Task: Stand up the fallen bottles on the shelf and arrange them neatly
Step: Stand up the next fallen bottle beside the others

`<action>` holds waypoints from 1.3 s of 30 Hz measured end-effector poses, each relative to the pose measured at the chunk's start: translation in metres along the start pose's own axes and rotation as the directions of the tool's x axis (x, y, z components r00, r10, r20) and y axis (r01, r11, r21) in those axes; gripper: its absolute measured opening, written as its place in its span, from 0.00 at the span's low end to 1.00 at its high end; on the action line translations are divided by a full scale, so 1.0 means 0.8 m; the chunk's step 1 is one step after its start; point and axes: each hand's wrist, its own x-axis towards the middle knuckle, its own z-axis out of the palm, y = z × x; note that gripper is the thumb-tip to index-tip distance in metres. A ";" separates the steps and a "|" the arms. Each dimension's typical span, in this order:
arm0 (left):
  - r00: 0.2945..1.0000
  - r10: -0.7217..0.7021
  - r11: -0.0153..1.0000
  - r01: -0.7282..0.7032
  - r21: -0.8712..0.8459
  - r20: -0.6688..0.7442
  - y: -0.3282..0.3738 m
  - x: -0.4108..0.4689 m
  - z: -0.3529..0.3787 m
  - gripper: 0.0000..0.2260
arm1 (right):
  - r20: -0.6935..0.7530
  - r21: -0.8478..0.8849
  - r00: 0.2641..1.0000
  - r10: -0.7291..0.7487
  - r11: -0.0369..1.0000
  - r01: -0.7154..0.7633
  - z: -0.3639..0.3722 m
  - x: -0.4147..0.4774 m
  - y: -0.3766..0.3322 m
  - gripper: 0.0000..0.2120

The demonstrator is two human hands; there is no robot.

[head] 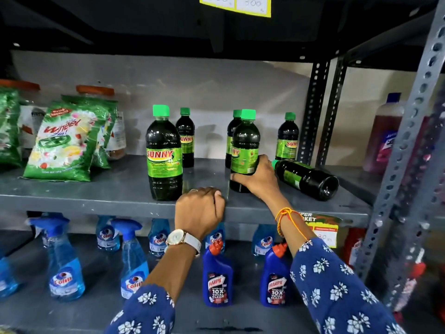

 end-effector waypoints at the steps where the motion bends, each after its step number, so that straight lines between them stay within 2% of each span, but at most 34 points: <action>1: 1.000 0.000 1.000 0.000 -0.004 0.000 0.000 0.000 0.000 0.17 | 0.029 0.084 0.999 0.018 0.996 -0.020 -0.002 0.000 -0.001 0.30; 3: 1.000 -0.001 1.000 0.001 -0.012 0.004 0.000 0.000 -0.001 0.16 | 0.091 0.265 0.994 0.062 0.961 -0.084 -0.004 0.002 -0.001 0.27; 4: 1.000 0.001 1.000 -0.001 -0.013 0.005 -0.001 0.000 -0.001 0.16 | 0.099 0.298 0.993 0.067 0.950 -0.094 -0.003 0.004 0.000 0.28; 7: 1.000 0.013 1.000 -0.013 -0.027 0.007 -0.002 0.000 0.000 0.15 | 0.032 0.255 0.998 0.050 0.965 -0.056 0.002 0.004 0.000 0.39; 8: 1.000 0.015 0.999 -0.015 -0.032 0.004 -0.002 -0.001 0.000 0.15 | 0.025 0.268 0.999 0.042 0.962 -0.047 0.002 0.004 0.001 0.39; 11: 1.000 0.008 0.999 -0.007 -0.037 0.009 -0.002 0.000 -0.001 0.16 | 0.090 0.351 0.994 0.059 0.932 -0.087 -0.004 0.001 0.001 0.30; 14: 1.000 0.007 0.999 -0.007 -0.032 0.009 -0.002 -0.001 0.001 0.15 | 0.112 0.387 0.993 0.039 0.919 -0.080 -0.006 0.000 0.001 0.28; 22: 1.000 -0.013 0.999 0.014 -0.036 0.027 -0.002 0.000 0.002 0.17 | 0.089 0.326 0.996 0.014 0.944 -0.043 -0.007 -0.007 -0.002 0.23; 29: 0.999 -0.010 0.999 0.012 -0.045 0.035 0.000 -0.001 -0.005 0.16 | 0.125 0.262 0.992 -0.016 0.965 -0.017 -0.017 -0.016 -0.003 0.26; 39: 0.998 -0.017 1.000 0.018 -0.016 0.064 0.004 -0.002 -0.011 0.17 | 0.161 0.310 0.981 -0.111 0.949 0.057 -0.038 -0.055 -0.005 0.21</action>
